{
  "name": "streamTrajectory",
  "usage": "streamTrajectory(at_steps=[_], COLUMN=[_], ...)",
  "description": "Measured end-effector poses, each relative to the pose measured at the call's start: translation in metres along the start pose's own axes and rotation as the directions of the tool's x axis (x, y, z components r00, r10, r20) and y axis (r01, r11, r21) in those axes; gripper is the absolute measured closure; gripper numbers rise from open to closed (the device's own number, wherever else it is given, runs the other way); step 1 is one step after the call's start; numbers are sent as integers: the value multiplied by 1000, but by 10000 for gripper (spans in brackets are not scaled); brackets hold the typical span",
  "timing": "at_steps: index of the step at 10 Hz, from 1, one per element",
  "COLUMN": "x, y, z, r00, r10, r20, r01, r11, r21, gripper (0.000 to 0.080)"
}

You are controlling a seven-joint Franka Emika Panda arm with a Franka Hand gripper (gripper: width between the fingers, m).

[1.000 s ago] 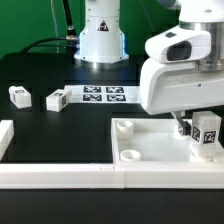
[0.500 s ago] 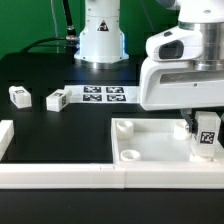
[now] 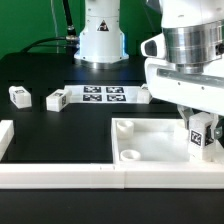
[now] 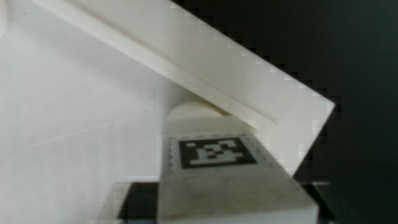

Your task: Assemble square table

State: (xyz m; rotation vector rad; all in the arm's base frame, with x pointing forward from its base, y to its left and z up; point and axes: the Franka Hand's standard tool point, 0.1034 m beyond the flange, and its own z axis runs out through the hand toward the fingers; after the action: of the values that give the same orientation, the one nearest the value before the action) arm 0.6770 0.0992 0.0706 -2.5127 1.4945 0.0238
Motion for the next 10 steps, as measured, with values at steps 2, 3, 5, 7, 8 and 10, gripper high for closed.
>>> streamTrajectory(at_steps=[2,3,5,7,8,10], x=[-2,-2,-4,-7,-8,-7], y=[0,0,0,-1,-1,-1], z=[1,1,2,3,3,3], r00=[992,989,880,879,877,971], r10=[128,150,475,475,477,237], r20=[3,3,35,49,49,16], r01=[-128,-150,-476,-477,-479,-238], r11=[992,989,878,877,875,969], r21=[-1,-1,51,61,61,60], gripper=[505,505,505,505,505,216])
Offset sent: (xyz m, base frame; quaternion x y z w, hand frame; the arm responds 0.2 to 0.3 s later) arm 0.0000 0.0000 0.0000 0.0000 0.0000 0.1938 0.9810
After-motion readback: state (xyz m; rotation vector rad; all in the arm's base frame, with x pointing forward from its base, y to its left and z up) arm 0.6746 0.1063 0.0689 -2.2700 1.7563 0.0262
